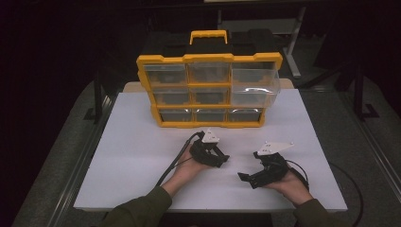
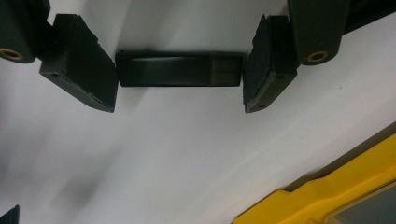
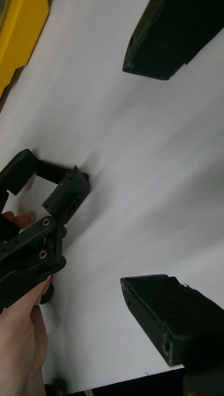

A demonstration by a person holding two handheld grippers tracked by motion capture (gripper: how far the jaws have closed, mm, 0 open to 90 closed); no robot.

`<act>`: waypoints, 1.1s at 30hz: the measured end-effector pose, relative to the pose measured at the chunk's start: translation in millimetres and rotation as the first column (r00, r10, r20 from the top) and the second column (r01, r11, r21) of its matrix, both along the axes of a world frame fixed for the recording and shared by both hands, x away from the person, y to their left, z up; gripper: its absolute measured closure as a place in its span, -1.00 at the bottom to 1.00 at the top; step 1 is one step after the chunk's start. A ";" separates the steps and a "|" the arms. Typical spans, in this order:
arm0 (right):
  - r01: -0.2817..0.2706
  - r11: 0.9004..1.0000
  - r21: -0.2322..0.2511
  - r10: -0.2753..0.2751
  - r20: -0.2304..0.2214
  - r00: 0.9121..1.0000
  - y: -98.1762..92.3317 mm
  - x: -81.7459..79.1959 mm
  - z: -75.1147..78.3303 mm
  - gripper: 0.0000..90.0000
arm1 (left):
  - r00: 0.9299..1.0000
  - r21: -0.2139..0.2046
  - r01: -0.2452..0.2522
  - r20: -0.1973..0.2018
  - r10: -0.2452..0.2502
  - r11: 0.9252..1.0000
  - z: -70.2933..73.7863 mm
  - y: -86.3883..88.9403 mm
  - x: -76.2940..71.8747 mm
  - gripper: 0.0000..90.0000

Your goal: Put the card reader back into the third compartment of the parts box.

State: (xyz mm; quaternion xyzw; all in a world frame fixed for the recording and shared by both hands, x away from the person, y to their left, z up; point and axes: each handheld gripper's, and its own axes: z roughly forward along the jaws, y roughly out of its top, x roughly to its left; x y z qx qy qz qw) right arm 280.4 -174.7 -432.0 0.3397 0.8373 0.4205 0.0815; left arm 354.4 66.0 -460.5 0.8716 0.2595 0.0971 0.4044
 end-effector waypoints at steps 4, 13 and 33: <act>0.001 1.000 0.004 -0.001 -0.003 1.000 -0.3 0.1 0.3 -1.00 | 1.000 0.012 0.003 0.009 -0.003 1.000 -0.1 -0.4 -0.4 -0.38; -0.002 1.000 0.003 0.002 -0.002 1.000 0.0 0.1 0.0 -1.00 | 1.000 0.031 0.007 0.026 -0.008 0.999 -0.1 -1.2 -1.5 -0.34; -0.004 1.000 0.002 0.004 -0.002 1.000 0.0 -0.4 0.1 -1.00 | 1.000 0.022 0.021 0.013 -0.022 1.000 0.7 1.1 0.0 -0.33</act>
